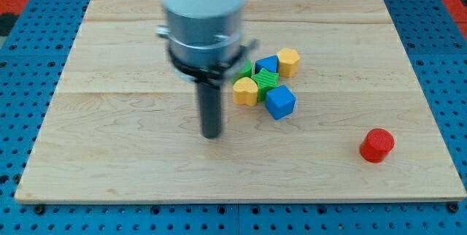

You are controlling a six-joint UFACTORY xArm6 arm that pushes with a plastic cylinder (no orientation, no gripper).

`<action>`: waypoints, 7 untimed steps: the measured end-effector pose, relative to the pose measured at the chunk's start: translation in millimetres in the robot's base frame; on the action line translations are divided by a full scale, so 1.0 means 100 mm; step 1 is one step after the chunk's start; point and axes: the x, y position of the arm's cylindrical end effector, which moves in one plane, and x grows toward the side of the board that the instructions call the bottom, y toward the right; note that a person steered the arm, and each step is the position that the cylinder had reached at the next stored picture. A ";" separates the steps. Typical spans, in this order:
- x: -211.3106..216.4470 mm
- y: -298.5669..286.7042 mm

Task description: Move the yellow heart closer to the red circle

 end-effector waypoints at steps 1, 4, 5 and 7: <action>-0.42 -0.33; -0.71 0.34; -0.69 0.52; -0.45 0.74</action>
